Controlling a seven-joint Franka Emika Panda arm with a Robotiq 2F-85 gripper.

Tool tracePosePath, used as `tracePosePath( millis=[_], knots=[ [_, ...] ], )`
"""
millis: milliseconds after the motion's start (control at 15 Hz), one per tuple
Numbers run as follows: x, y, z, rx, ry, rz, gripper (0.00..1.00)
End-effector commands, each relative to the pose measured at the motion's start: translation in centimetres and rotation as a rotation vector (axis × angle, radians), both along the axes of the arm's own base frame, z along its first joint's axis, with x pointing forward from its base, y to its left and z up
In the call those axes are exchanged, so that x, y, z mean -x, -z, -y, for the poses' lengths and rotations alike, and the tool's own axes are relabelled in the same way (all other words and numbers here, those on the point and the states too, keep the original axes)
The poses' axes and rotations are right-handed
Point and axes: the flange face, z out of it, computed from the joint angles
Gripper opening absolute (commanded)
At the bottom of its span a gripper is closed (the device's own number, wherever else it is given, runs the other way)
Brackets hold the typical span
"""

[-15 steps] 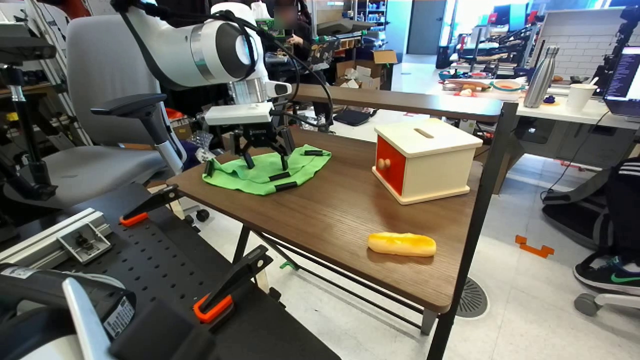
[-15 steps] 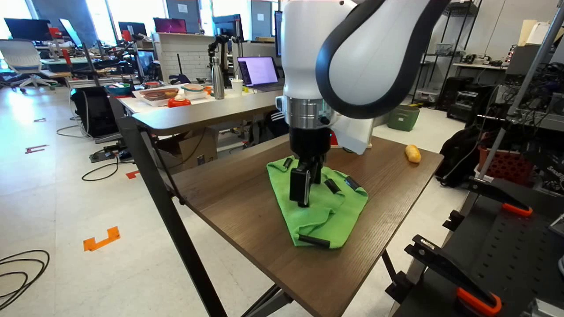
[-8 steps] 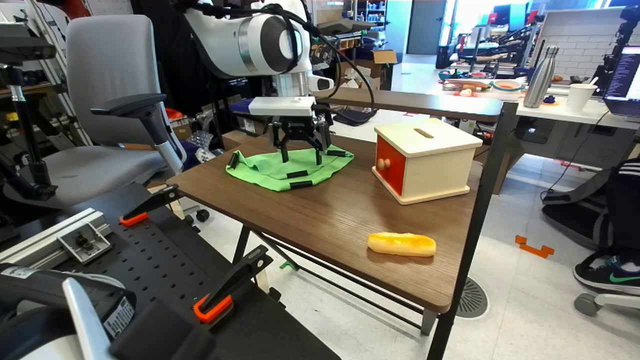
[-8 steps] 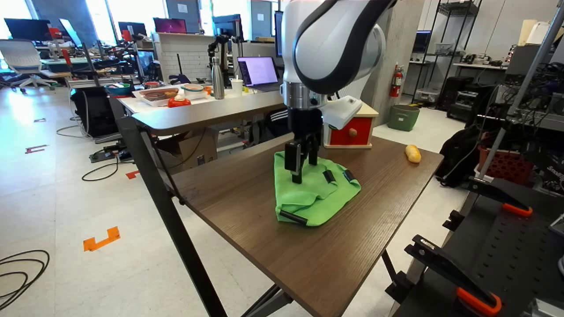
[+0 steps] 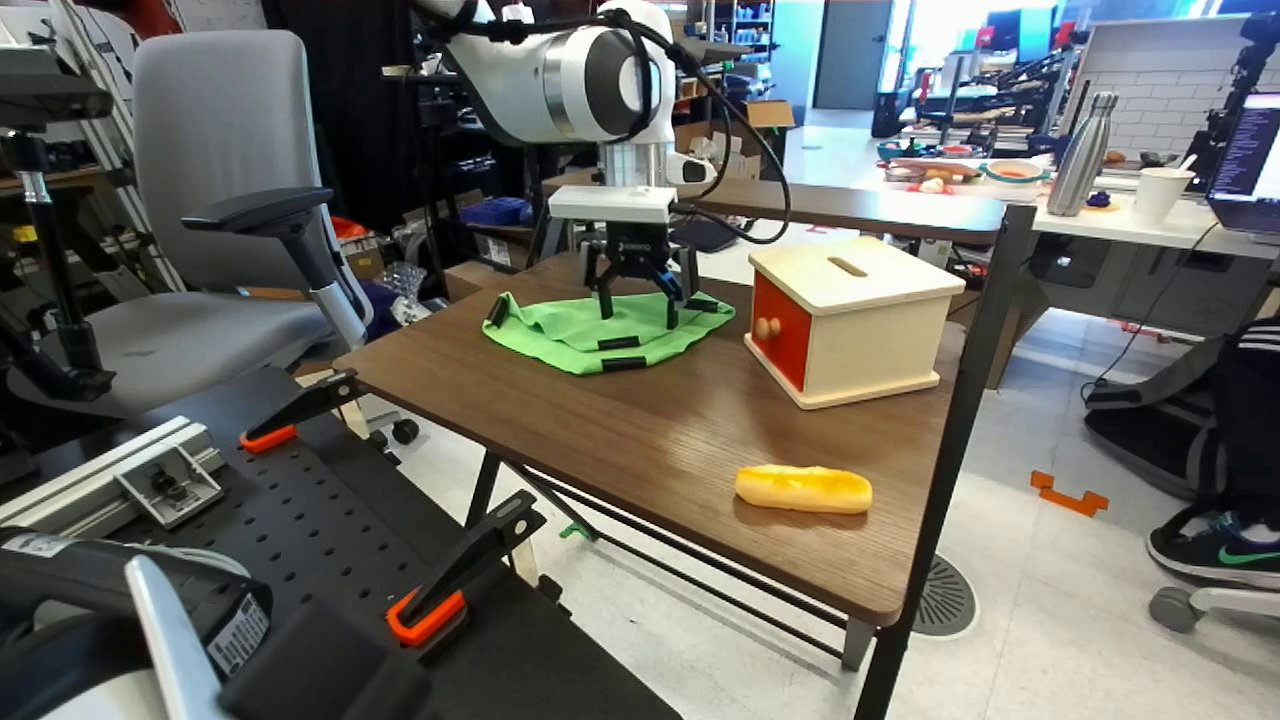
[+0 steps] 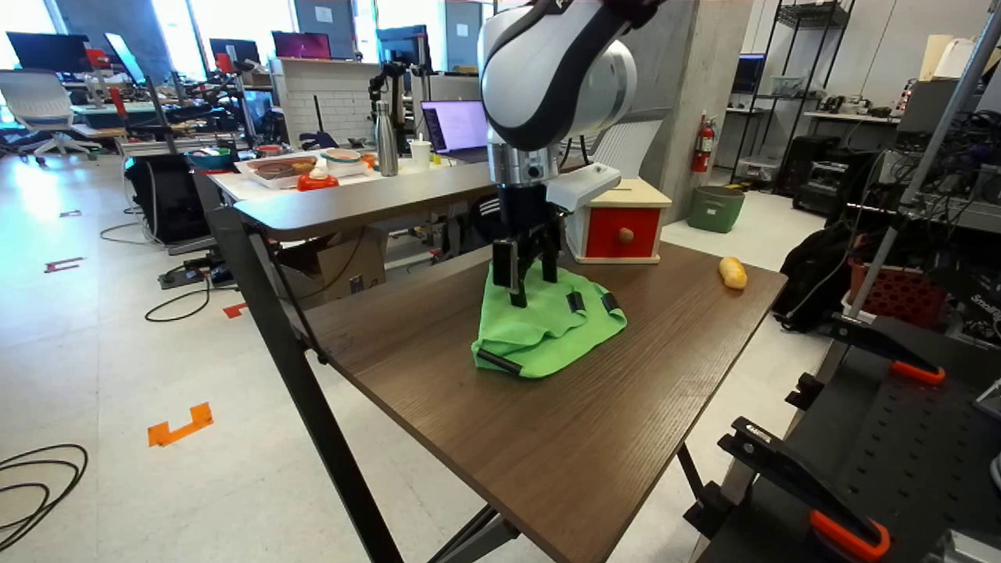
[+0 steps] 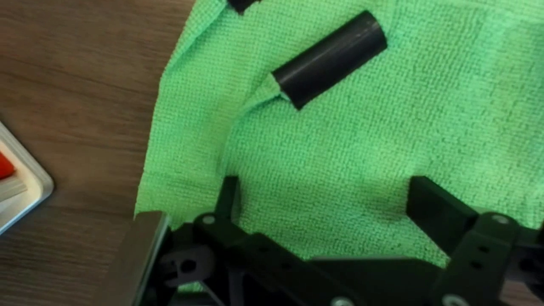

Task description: Move the green cloth slightly up on the table

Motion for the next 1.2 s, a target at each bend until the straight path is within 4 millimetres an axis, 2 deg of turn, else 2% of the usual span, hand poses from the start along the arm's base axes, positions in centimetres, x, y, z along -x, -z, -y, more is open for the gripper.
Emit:
tracePosePath(
  millis=[0,333,667,800,1133],
  knots=[
    [-2.7,0.9,0.4,-0.003,0.030,-0.013,1.00],
    [-4.6,0.9,1.3,0.008,0.052,-0.007,1.00],
    [-5.1,0.6,1.2,0.014,0.057,0.007,1.00],
    [-4.5,-0.1,0.9,0.014,0.044,0.008,1.00],
    [-1.3,-2.5,0.4,0.036,-0.020,0.029,1.00]
  ],
)
